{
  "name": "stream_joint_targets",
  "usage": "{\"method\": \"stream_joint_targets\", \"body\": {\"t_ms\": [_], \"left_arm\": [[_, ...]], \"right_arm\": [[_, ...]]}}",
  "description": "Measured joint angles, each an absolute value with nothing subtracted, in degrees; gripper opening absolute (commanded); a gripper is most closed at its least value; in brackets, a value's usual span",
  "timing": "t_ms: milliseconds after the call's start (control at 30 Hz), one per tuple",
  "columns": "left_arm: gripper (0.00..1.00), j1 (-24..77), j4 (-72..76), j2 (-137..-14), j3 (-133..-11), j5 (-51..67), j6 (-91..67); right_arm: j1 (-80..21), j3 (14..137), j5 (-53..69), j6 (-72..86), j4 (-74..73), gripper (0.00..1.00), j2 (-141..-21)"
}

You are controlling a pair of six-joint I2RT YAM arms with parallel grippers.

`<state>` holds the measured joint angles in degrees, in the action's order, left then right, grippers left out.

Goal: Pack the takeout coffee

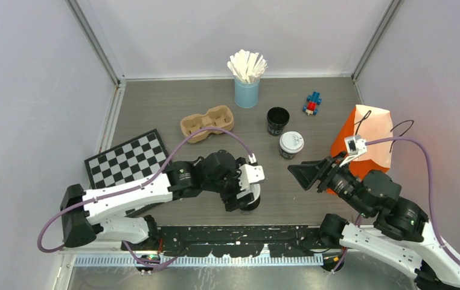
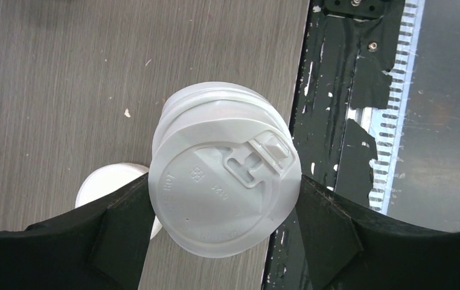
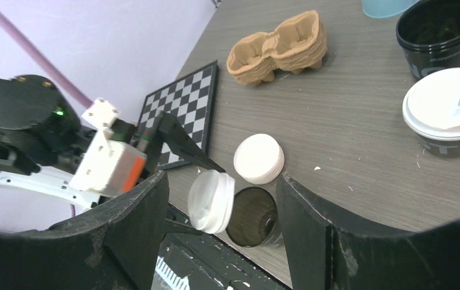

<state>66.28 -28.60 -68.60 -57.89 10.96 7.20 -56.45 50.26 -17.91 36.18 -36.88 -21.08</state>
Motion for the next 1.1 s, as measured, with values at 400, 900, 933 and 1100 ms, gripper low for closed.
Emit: {"method": "stream_joint_targets", "body": {"t_ms": [400, 900, 933, 1100], "left_arm": [[0.82, 68.3, -32.1, -77.9, -61.8, 6.7, 4.4], [0.83, 68.6, -35.1, -83.2, -65.3, 6.0, 3.3], [0.83, 68.6, -35.2, -83.3, -65.3, 6.0, 3.3], [0.84, 68.6, -35.5, -83.7, -65.3, 6.0, 3.4]], "right_arm": [[-56.4, 52.9, -19.5, 35.2, -39.1, 0.70, -16.7], [-56.4, 52.9, -19.9, 35.0, -39.2, 0.70, -16.6], [-56.4, 52.9, -19.9, 35.0, -39.2, 0.70, -16.6], [-56.4, 52.9, -19.9, 34.9, -39.2, 0.70, -16.6]]}}
